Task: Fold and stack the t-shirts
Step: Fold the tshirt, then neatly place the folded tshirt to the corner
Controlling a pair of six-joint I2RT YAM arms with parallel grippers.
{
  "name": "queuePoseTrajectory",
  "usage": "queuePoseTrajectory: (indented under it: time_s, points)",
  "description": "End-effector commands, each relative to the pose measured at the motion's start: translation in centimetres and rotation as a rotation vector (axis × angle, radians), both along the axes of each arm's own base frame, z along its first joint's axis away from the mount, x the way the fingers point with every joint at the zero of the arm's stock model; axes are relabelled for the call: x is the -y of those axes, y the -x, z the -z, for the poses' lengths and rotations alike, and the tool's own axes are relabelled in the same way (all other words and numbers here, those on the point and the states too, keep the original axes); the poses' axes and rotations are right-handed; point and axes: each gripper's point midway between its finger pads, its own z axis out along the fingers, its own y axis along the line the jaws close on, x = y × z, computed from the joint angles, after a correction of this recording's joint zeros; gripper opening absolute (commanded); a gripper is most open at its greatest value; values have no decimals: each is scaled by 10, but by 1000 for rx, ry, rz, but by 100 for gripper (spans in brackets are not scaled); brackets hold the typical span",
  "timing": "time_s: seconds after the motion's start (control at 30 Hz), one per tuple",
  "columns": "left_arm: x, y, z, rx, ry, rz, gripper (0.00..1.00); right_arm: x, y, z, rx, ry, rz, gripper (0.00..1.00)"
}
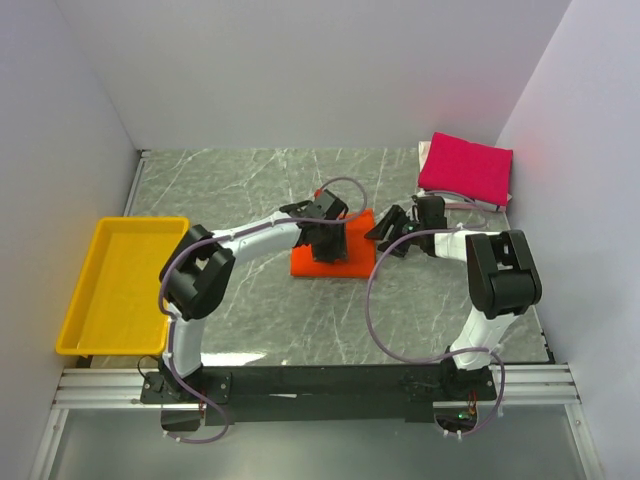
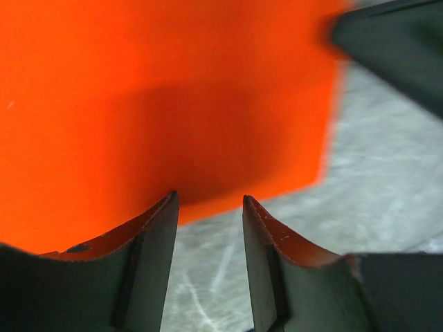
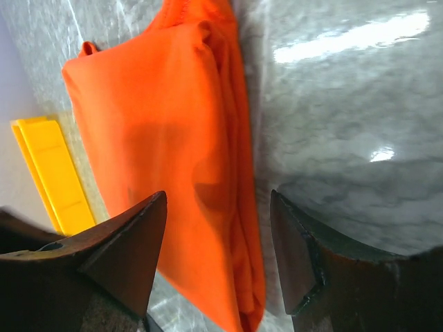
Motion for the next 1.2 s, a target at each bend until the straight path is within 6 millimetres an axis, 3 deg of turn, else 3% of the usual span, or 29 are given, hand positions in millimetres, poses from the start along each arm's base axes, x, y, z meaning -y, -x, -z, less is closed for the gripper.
queuePoseTrajectory:
  time_s: [0.0, 0.43, 0.53, 0.57, 0.63, 0.67, 0.7, 0.73, 0.83, 0.93, 1.03, 1.07, 1.13, 1.17]
  points:
    - [-5, 1, 19, -34, -11, -32, 47, -2, 1, 18, -16, 51, 34, 68]
    - [-2, 1, 23, -52, -13, -32, 46, -31, 11, 44, -88, 136, 32, 64]
    - [-1, 0, 20, -51, -6, -32, 45, -34, 9, 44, -90, 162, 31, 51]
    - [0, -1, 17, -49, -2, -37, 45, -35, 4, 42, -80, 169, 30, 39]
    - [-6, -9, 6, -19, -5, -61, 45, -33, 5, 45, -105, 199, 34, 29]
    - [-7, -17, -4, 0, 5, -78, 45, -32, 0, 42, -96, 212, 37, 12]
    - [-12, -21, -11, 9, 4, -95, 45, -26, -3, 41, -94, 242, 60, 2]
    - [-24, -34, -26, 29, 27, -133, 45, -21, 0, 43, -117, 269, 66, 0]
    - [-52, -54, -58, 63, 67, -199, 45, -10, -8, 32, -111, 351, 85, 0]
    - [-80, -63, -84, 101, 80, -234, 46, 2, -29, 9, -74, 447, 106, 0]
    - [-103, -64, -101, 126, 102, -250, 46, 17, -33, 8, -125, 569, 97, 0]
    - [-110, -61, -97, 121, 93, -250, 46, 24, -49, -6, -88, 617, 126, 0]
    - [-123, -57, -99, 125, 101, -256, 46, 35, -54, -9, -101, 665, 139, 0]
    - [-128, -57, -100, 131, 101, -256, 46, 37, -66, -22, -66, 688, 142, 0]
